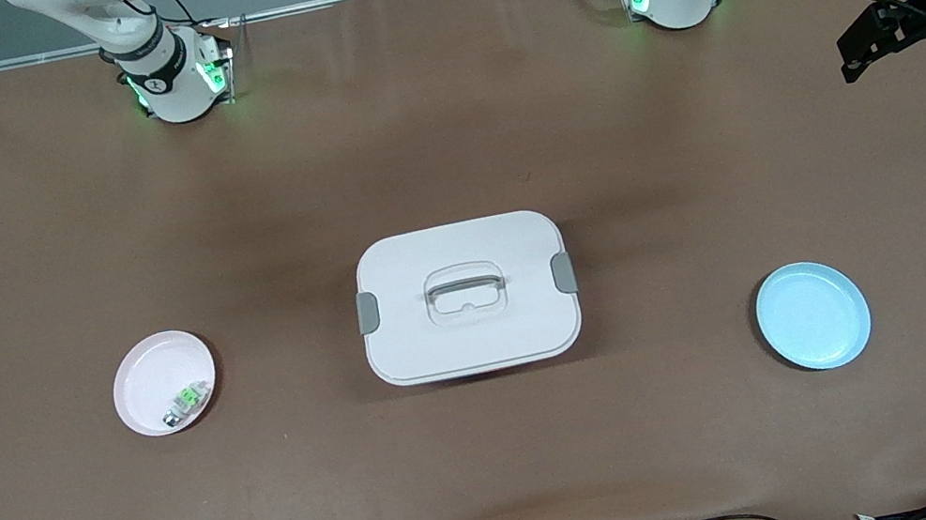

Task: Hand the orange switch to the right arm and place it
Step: 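Carry the orange switch with the right gripper toward the pink plate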

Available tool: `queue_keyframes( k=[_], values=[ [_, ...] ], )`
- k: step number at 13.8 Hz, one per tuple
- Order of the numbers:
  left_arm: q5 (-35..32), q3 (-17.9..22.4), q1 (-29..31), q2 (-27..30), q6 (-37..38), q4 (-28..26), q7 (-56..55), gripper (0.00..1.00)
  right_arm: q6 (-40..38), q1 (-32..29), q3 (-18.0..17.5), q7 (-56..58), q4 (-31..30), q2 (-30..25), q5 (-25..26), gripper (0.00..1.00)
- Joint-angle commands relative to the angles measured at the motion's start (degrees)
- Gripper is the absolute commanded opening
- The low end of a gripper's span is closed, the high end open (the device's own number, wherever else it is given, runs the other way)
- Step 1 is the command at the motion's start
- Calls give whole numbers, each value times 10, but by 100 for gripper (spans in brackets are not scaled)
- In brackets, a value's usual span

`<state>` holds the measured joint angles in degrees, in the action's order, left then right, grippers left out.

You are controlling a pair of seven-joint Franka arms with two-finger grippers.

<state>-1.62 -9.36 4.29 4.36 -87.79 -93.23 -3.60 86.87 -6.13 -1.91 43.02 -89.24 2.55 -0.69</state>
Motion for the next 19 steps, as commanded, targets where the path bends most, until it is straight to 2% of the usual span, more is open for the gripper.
queue_keyframes(
  k=[1, 5, 8, 12, 19],
  values=[
    [8, 4, -1, 1, -6, -2, 7, 100, 0, -7, -11, 173, 6, 3, 31, 0],
    [8, 4, 2, -8, -7, -1, 7, 100, 7, -6, -12, 190, -8, 3, 32, 0],
    [8, 7, 3, -8, -12, -1, 7, 100, 62, -11, -11, 268, -47, 2, 27, 0],
    [8, 9, 5, -10, -24, -1, 7, 100, 125, -7, -12, 288, -99, 3, 24, 0],
    [8, 10, 15, -17, -36, -5, 7, 100, 310, -28, -12, 379, -243, 0, -2, 0]
  ],
)
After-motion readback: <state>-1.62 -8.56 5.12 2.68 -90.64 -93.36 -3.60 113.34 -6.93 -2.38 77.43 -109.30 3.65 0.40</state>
